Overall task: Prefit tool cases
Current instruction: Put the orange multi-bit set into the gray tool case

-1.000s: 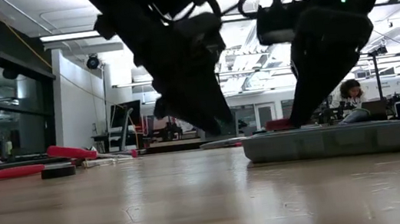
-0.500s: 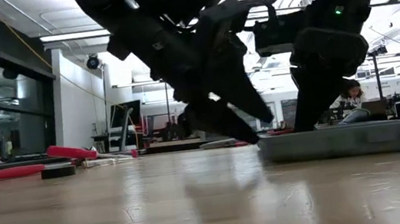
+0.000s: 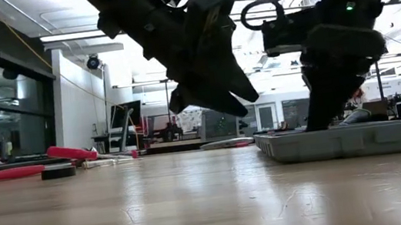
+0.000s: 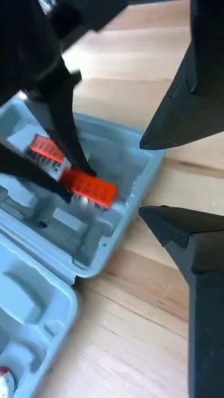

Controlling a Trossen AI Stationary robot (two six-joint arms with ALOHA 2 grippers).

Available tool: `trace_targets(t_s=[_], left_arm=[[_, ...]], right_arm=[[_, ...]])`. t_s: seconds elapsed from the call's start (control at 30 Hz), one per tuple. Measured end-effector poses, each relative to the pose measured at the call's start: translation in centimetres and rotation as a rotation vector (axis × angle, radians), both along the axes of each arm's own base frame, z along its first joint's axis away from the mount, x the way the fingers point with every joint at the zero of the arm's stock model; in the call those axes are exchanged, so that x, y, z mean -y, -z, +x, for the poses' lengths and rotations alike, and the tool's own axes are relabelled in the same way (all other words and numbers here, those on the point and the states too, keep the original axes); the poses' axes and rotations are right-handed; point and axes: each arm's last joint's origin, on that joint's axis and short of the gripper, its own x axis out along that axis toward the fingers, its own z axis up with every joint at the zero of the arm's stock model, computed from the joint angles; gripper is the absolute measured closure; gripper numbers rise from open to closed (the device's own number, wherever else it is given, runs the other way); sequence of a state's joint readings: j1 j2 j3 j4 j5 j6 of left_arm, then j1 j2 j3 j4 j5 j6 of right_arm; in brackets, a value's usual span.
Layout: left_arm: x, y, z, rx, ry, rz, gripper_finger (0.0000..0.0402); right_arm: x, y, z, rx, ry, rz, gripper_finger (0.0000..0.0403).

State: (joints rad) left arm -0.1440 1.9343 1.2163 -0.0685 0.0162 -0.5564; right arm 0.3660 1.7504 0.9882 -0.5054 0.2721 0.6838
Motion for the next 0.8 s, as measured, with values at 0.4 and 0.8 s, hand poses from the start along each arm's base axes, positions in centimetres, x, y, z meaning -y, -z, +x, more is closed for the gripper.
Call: trace_targets(t_s=[0.4,0.8], left_arm=[[-0.1,0.0,0.1,0.017,0.004,0.032,0.0259],[0.0,0.0,0.1,0.015,0.004,0.032,0.0259]], right_arm=[[-1.3,0.0,-0.4,0.008,-0.007,0.027,0.0325],[-2.5,-0.9,0.0,-0.004,-0.099,-0.016,0.0326]])
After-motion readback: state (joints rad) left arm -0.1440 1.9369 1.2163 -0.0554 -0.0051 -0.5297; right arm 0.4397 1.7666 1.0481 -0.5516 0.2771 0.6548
